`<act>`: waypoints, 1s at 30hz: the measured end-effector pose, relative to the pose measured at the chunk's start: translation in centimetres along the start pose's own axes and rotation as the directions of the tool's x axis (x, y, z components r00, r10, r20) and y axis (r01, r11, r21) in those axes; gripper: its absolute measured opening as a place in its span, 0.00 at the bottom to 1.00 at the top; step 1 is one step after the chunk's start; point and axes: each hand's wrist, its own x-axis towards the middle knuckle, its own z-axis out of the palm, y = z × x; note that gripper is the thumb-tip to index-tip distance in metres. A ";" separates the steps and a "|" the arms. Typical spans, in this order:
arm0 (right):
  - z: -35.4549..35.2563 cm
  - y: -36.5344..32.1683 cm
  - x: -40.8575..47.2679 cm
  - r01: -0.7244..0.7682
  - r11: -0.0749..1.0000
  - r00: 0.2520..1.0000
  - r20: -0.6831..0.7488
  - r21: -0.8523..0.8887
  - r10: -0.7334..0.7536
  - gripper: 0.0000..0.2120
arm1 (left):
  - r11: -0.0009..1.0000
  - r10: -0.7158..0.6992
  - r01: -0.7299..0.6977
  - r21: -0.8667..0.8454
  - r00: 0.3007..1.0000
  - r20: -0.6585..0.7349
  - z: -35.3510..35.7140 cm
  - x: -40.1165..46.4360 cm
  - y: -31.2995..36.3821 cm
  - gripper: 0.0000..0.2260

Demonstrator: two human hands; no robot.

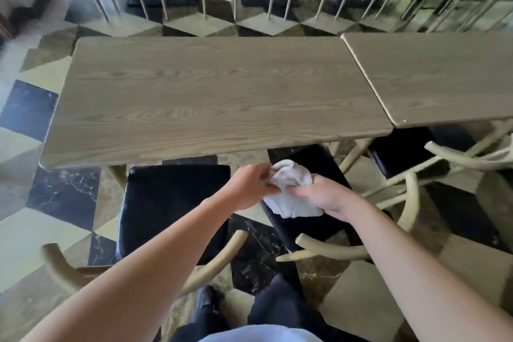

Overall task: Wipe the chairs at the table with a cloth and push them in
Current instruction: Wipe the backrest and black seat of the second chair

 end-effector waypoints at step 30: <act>-2.3 17.2 8.6 -0.026 0.869 0.923 0.322 -0.494 0.210 0.16 | -0.462 -0.818 -0.017 -0.887 0.394 0.419 27.2 2.1 4.7 0.27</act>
